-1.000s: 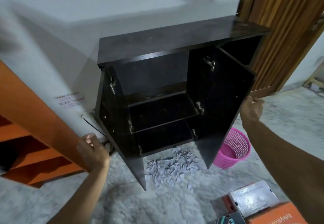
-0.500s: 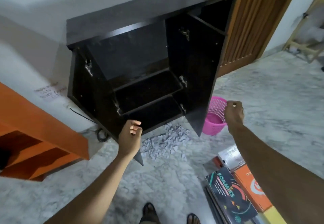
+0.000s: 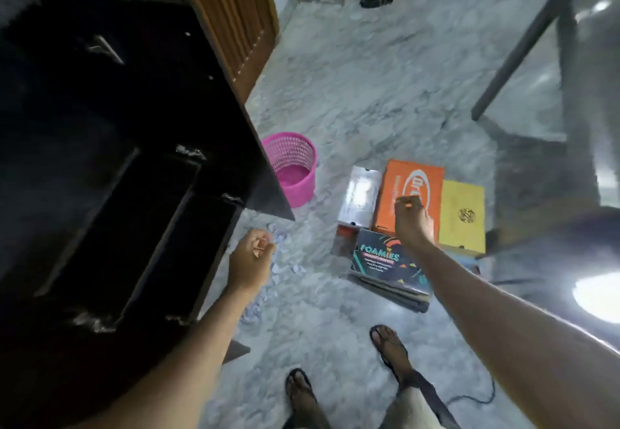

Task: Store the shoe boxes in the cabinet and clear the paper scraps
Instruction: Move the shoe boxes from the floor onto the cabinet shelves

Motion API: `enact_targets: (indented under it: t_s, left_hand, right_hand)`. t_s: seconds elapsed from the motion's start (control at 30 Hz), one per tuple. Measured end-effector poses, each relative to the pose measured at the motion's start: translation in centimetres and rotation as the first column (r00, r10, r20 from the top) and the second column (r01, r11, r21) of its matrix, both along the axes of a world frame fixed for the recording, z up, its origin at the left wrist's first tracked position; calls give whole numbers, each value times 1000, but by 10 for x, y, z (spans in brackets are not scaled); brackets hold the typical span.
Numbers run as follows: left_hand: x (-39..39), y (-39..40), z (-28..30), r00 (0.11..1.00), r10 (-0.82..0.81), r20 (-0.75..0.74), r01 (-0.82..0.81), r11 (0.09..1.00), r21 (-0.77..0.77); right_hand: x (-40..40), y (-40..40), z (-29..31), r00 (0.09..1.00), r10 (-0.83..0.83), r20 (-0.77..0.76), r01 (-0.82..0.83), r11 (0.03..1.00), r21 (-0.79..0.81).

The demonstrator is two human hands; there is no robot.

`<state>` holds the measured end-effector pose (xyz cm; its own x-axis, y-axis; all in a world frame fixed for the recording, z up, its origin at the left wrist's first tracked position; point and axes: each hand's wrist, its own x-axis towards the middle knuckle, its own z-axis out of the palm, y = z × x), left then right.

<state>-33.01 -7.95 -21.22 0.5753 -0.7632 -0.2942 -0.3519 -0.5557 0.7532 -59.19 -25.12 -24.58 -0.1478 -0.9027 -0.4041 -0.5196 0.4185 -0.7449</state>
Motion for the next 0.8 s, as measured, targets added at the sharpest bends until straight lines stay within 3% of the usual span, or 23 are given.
enact_targets:
  t_s: [0.23,0.5,0.8]
  left_hand:
    - [-12,-53,-84,954,-282,-104,291,954,78]
    - [-56,-87,-271,887,-414,-203,455,859,235]
    - [-94,-128,-496,831,-494,-256,546,814,199]
  right_hand:
    - [-79,52,-89,972,-200,-125,205,978,31]
    - [-142,62,-273,954,-199,-224,206,979,8]
    - [-187,47,-469,947,-303,-106,301,953,-33]
